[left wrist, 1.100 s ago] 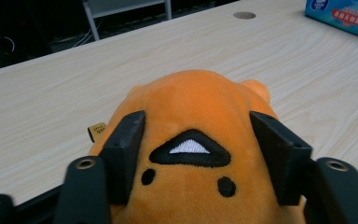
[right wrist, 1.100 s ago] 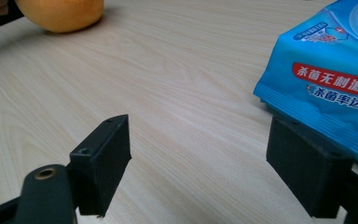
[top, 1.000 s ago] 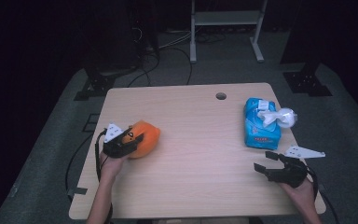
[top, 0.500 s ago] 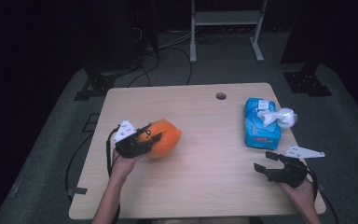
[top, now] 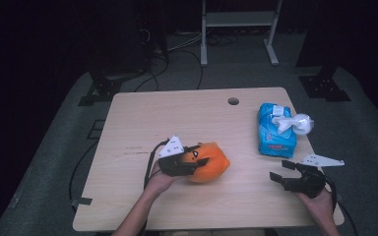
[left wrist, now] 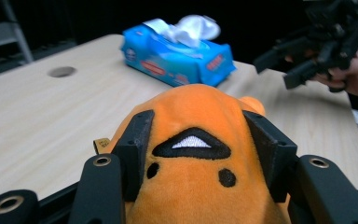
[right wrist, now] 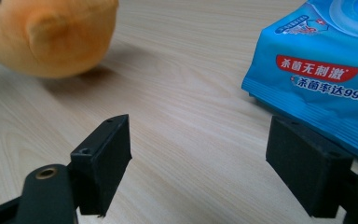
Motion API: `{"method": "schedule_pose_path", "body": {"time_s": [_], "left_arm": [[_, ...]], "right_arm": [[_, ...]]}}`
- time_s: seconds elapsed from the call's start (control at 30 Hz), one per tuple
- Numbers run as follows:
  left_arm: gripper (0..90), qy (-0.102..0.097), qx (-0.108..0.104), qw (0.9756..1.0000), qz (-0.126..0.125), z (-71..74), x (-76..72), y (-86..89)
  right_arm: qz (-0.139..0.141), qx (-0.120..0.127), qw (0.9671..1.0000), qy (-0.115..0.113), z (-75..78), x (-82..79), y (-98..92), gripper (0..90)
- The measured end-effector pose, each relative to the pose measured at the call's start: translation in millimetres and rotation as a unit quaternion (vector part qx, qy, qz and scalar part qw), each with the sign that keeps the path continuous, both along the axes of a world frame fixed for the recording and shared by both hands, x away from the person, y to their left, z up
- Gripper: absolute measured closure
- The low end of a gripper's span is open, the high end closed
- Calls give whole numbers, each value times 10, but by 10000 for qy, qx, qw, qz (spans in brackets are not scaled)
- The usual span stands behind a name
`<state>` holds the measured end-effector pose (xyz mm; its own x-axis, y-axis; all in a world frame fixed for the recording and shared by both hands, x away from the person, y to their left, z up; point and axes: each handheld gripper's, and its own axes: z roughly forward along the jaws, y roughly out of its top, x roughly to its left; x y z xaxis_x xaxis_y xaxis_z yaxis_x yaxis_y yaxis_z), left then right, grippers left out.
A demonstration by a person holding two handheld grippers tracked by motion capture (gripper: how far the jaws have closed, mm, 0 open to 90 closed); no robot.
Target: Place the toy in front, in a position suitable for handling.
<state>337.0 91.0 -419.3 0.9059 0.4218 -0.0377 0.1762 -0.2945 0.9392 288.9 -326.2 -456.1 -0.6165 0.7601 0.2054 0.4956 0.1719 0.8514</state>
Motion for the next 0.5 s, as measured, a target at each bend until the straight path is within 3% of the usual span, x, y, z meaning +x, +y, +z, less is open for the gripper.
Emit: {"method": "schedule_pose_path", "body": {"time_s": [0.2, 0.37, 0.4, 0.43, 0.5], "left_arm": [[470, 34, 191, 9991, -366, -146, -54, -208], [454, -41, 180, 9989, -422, -173, -77, -228], [393, -61, 194, 9988, -438, -181, -83, -224], [393, -89, 229, 9987, -446, -185, -89, -220], [256, -51, 212, 9987, -463, -177, -93, -218]], "right_arm": [[96, -32, 9999, -6, 5, 12, 35, 212], [152, -52, 9999, -16, 11, 14, 65, 212], [171, -71, 9998, -11, 8, 16, 69, 212], [186, -90, 9998, -9, 8, 17, 73, 212], [201, -109, 9997, -57, 13, 18, 73, 212]]}}
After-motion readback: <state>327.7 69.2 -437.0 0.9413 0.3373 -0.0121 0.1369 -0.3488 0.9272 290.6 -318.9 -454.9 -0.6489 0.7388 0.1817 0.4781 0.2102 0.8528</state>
